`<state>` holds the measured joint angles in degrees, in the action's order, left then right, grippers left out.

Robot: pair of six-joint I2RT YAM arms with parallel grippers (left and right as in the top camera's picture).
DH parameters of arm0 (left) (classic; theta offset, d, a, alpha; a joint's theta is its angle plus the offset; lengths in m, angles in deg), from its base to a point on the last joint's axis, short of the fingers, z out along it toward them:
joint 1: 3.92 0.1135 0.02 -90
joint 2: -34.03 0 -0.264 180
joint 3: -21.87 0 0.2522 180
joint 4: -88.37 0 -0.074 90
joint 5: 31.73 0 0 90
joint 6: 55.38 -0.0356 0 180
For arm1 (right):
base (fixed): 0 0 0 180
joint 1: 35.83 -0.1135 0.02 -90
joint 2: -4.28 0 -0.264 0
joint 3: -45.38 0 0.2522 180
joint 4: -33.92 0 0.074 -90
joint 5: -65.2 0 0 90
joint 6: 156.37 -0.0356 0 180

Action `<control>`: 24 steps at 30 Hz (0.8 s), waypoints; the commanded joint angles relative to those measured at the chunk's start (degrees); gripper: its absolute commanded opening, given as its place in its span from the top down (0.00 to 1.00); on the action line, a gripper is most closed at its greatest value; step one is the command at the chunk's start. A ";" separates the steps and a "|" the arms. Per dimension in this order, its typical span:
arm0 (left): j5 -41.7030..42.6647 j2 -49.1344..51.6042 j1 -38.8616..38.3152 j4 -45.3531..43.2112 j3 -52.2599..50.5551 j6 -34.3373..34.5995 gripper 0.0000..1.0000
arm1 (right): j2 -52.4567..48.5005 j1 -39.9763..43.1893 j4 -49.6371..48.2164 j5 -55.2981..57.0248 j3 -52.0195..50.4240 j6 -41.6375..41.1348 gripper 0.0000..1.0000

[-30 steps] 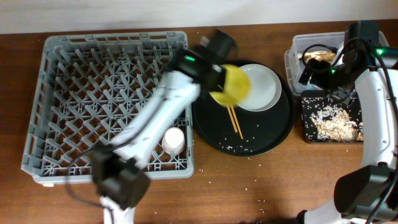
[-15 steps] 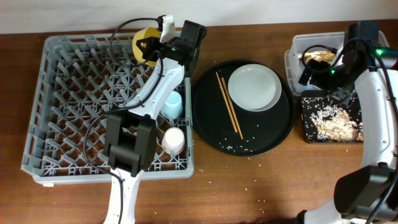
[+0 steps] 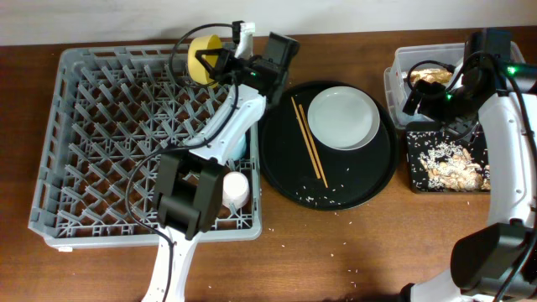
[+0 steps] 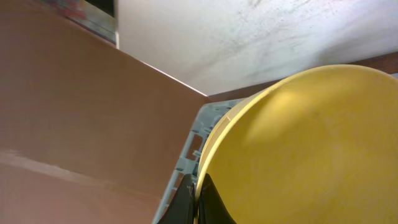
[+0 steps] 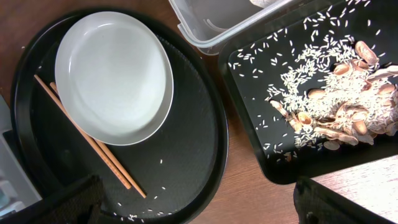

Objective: Sort waste into correct bins and load items into the dishwasher rack
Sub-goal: 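Grasp the white plate edge with the left gripper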

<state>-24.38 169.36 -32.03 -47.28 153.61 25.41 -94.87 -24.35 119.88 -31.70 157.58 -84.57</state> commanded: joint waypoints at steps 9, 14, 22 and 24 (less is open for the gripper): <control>-2.89 6.10 -3.02 -0.15 -0.17 -2.12 0.97 | 1.33 0.17 0.02 0.28 -0.04 -0.31 0.02; -1.99 6.10 -7.45 -0.22 -0.15 -2.05 0.34 | 1.33 0.17 0.02 0.28 -0.04 -0.31 0.01; 42.23 0.42 -14.16 4.35 7.76 2.51 0.23 | 1.33 0.17 0.00 0.28 -0.04 -0.31 0.02; 77.85 0.63 -11.08 7.19 7.76 14.95 0.22 | 1.33 0.17 0.02 0.28 -0.04 -0.31 0.02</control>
<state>14.75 172.03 -46.90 -41.25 160.47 27.55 -94.87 -24.35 119.88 -31.70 157.58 -84.59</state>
